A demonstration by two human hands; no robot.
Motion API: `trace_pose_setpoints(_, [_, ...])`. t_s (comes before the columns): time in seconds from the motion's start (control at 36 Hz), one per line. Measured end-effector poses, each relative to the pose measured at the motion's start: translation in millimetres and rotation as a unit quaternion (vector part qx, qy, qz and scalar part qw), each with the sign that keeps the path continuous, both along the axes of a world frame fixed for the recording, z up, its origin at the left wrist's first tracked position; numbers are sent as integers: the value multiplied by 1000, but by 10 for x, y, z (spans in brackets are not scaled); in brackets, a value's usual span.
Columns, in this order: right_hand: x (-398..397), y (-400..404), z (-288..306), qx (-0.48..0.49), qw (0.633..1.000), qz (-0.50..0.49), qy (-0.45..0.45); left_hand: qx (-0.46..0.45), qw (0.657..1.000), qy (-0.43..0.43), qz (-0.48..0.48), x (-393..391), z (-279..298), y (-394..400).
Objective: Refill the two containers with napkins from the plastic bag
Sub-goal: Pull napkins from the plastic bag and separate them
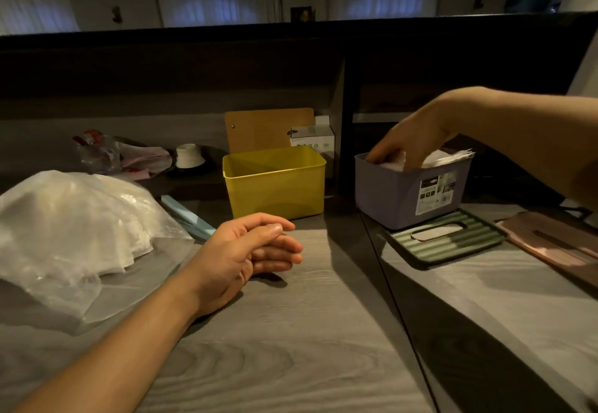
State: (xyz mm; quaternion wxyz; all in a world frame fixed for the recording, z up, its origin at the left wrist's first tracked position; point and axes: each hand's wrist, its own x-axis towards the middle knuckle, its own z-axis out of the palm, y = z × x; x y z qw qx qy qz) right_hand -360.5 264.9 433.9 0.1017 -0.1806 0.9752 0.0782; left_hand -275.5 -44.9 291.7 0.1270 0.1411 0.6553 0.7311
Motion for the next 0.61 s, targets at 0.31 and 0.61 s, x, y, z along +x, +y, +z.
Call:
trace_pose_setpoints(0.31, [373, -516, 334, -40, 987, 38, 150, -52, 991, 92, 80, 139, -4, -51])
trace_pose_setpoints(0.61, [1021, -2411, -521, -257, 951, 172, -22, -506, 804, 215, 228, 604, -31, -1157])
